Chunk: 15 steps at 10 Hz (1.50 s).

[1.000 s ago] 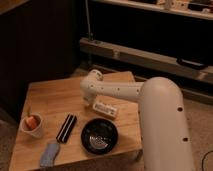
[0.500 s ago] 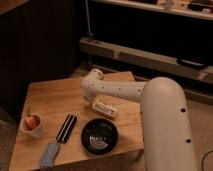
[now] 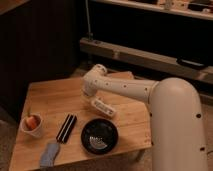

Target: Stand the bottle upright

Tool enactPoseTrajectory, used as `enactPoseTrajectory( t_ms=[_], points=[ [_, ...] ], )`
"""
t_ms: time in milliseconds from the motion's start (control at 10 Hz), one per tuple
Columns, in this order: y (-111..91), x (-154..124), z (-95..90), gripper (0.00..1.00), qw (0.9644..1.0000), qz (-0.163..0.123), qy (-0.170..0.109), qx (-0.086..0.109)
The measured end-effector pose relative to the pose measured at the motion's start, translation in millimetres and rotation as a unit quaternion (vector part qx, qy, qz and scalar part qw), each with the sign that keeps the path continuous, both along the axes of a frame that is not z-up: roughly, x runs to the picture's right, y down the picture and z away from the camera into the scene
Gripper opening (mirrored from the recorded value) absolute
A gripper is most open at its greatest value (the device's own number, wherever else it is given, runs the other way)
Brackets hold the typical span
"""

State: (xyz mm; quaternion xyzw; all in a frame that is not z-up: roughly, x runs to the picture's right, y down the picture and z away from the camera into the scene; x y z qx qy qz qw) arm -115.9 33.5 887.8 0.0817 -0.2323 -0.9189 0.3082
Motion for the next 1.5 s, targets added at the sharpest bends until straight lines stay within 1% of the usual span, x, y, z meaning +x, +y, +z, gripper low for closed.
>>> enactPoseTrajectory(
  t_ms=[200,400,600,800,1300,1500],
  points=[
    [-14,1,-14.4,0.38,0.9997,0.018,-0.016,0.007],
    [-22,1,-22.3,0.38,0.999,0.034,-0.027,0.01],
    [-30,8,-28.3,0.38,0.9978,0.054,-0.036,0.014],
    [-37,8,-34.7,0.38,0.9966,0.066,-0.046,0.017],
    [-63,20,-58.8,0.38,0.9913,0.105,-0.074,0.031],
    [-68,20,-63.7,0.38,0.9898,0.112,-0.082,0.033]
  ],
)
